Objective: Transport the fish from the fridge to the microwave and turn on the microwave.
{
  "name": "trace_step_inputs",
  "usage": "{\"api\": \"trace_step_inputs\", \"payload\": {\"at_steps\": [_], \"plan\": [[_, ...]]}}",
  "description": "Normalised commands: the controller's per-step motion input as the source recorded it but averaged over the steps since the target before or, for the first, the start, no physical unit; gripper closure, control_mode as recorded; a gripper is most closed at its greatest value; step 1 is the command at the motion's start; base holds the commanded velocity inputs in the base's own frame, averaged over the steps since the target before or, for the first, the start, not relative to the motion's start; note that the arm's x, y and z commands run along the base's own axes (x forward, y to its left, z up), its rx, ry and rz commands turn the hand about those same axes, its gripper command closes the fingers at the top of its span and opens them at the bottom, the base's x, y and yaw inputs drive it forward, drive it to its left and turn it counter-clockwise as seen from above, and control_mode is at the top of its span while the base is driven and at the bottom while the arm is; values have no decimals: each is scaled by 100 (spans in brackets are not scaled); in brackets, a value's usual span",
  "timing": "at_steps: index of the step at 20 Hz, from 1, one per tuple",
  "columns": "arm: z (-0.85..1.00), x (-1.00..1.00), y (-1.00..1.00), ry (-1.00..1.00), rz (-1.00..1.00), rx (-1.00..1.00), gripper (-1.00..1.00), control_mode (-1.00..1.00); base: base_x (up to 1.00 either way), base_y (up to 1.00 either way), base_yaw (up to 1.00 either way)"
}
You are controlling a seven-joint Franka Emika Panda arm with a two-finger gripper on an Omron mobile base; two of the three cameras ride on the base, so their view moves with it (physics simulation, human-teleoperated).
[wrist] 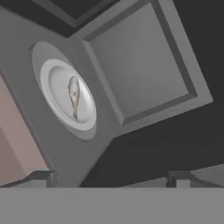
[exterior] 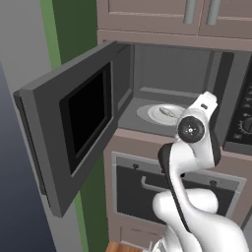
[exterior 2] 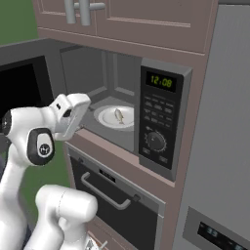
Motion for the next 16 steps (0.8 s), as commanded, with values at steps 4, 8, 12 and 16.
{"api": "trace_step_inputs", "payload": {"at_steps": [4,8,12,16], "plan": [[-7,-81,0,1,-11,0,-100,-100,0,0,0],[-21,-87,0,0,-7,0,-100,-100,0,0,0],[-49,-96,0,-3,-2,0,-100,-100,0,0,0],[-61,-98,-1,-11,0,-1,-100,-100,0,0,0]]}}
